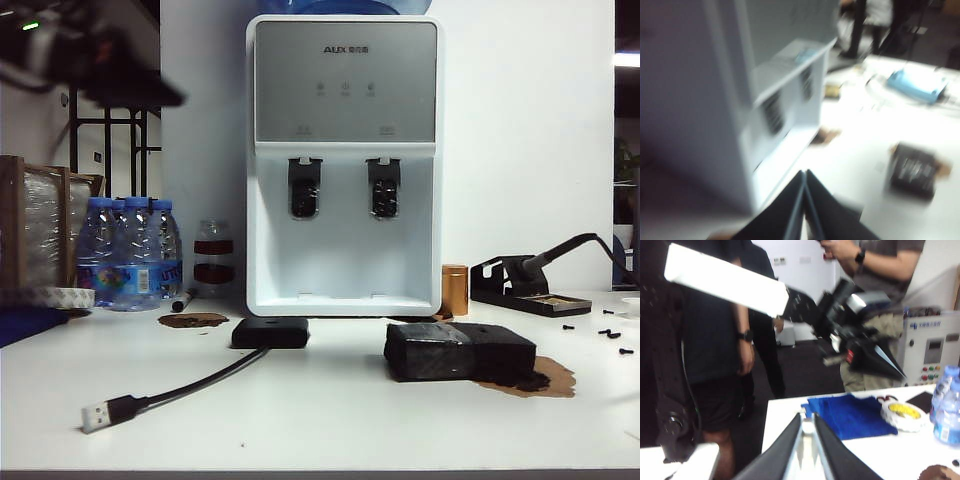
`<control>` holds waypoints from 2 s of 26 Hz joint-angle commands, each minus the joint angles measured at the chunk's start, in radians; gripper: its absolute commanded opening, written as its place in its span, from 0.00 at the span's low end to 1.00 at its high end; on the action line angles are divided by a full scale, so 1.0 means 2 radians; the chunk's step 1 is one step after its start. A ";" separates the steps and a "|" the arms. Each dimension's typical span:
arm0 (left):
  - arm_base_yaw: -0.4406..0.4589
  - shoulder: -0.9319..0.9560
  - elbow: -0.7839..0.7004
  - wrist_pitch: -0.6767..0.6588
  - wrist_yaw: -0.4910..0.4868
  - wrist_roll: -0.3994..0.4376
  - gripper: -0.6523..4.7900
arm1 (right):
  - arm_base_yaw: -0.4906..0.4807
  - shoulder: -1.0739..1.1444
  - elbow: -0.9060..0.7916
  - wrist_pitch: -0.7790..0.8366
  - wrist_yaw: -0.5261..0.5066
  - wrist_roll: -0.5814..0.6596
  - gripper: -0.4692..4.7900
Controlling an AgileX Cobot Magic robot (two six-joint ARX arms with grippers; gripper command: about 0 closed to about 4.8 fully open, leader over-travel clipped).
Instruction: Take the USB flash drive out of the black sponge and insert it into the slot on top of the black USB adpator box.
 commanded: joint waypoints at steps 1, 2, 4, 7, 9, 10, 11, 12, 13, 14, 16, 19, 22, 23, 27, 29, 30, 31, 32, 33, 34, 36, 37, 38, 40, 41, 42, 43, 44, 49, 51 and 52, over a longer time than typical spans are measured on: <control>0.051 -0.002 0.001 -0.155 0.042 0.229 0.11 | 0.000 0.037 0.001 0.024 -0.003 -0.029 0.08; 0.066 -0.002 0.001 -0.229 0.045 0.325 0.11 | 0.003 0.052 0.002 0.035 -0.004 -0.029 0.08; 0.082 -0.002 0.001 -0.328 0.039 0.424 0.11 | 0.014 0.081 0.006 0.062 -0.003 -0.034 0.08; 0.090 -0.002 0.001 -0.409 0.019 0.485 0.11 | 0.019 0.120 0.026 0.067 0.005 -0.061 0.08; 0.090 -0.001 -0.002 -0.436 0.001 0.520 0.11 | 0.020 0.150 0.043 0.068 0.010 -0.066 0.08; 0.090 -0.001 -0.003 -0.440 0.007 0.520 0.11 | 0.021 0.171 0.056 0.068 0.009 -0.075 0.08; 0.090 -0.001 -0.003 -0.439 0.007 0.519 0.11 | 0.021 0.183 0.064 0.068 0.009 -0.081 0.08; 0.090 -0.001 -0.004 -0.438 0.006 0.520 0.11 | 0.026 0.204 0.078 0.068 0.009 -0.081 0.08; 0.090 -0.001 -0.005 -0.438 0.006 0.519 0.11 | 0.029 0.214 0.084 0.068 0.009 -0.082 0.08; 0.090 -0.001 -0.007 -0.438 0.006 0.520 0.11 | 0.031 0.234 0.098 0.068 0.005 -0.084 0.08; 0.089 -0.001 -0.013 -0.433 0.006 0.522 0.11 | 0.042 0.264 0.118 0.068 -0.014 -0.097 0.08; 0.089 -0.001 -0.018 -0.434 0.004 0.527 0.11 | 0.059 0.299 0.131 0.067 0.004 -0.143 0.08; 0.089 -0.001 -0.018 -0.433 0.005 0.527 0.11 | 0.065 0.328 0.132 0.065 0.047 -0.185 0.08; 0.089 -0.001 -0.018 -0.433 0.005 0.527 0.11 | 0.065 0.334 0.132 0.065 0.061 -0.197 0.08; 0.089 0.005 -0.018 -0.433 0.006 0.527 0.11 | 0.065 0.365 0.133 0.065 0.108 -0.259 0.08; 0.089 0.010 -0.017 -0.432 0.005 0.531 0.11 | 0.065 0.381 0.139 0.064 0.111 -0.269 0.08; 0.089 0.012 -0.018 -0.431 0.004 0.531 0.11 | 0.065 0.388 0.144 0.063 0.112 -0.276 0.08; 0.089 0.015 -0.017 -0.427 0.003 0.532 0.11 | 0.065 0.394 0.150 0.063 0.113 -0.280 0.08; 0.089 0.016 -0.017 -0.425 0.004 0.532 0.11 | 0.065 0.399 0.155 0.063 0.113 -0.281 0.08; 0.089 0.017 -0.017 -0.422 0.004 0.532 0.11 | 0.065 0.402 0.159 0.061 0.112 -0.281 0.08; 0.089 0.018 -0.017 -0.419 0.004 0.532 0.11 | 0.065 0.411 0.166 0.061 0.112 -0.281 0.08; 0.089 0.020 -0.017 -0.415 0.004 0.532 0.11 | 0.065 0.421 0.169 0.057 0.112 -0.281 0.08; 0.089 0.021 -0.017 -0.415 0.004 0.532 0.11 | 0.065 0.426 0.169 0.046 0.112 -0.287 0.08; 0.089 0.021 -0.017 -0.415 0.004 0.532 0.11 | 0.065 0.426 0.169 0.037 0.113 -0.290 0.08; 0.089 0.022 -0.017 -0.415 0.004 0.532 0.11 | 0.065 0.426 0.169 0.007 0.113 -0.325 0.08; 0.089 0.022 -0.017 -0.414 0.004 0.532 0.11 | 0.065 0.426 0.169 0.004 0.113 -0.331 0.08; 0.089 0.022 -0.017 -0.413 0.004 0.532 0.11 | 0.065 0.427 0.169 0.001 0.117 -0.335 0.08; 0.089 0.022 -0.017 -0.412 0.004 0.532 0.11 | 0.065 0.427 0.169 0.000 0.126 -0.335 0.08; 0.089 0.022 -0.017 -0.412 0.004 0.532 0.11 | 0.065 0.427 0.169 0.000 0.127 -0.336 0.08; 0.089 0.022 -0.017 -0.404 0.003 0.532 0.11 | 0.065 0.435 0.170 0.000 0.145 -0.368 0.08; 0.089 0.022 -0.017 -0.403 0.003 0.532 0.11 | 0.065 0.442 0.170 0.002 0.146 -0.370 0.08; 0.089 0.022 -0.017 -0.403 0.003 0.532 0.11 | 0.065 0.445 0.170 0.002 0.144 -0.371 0.08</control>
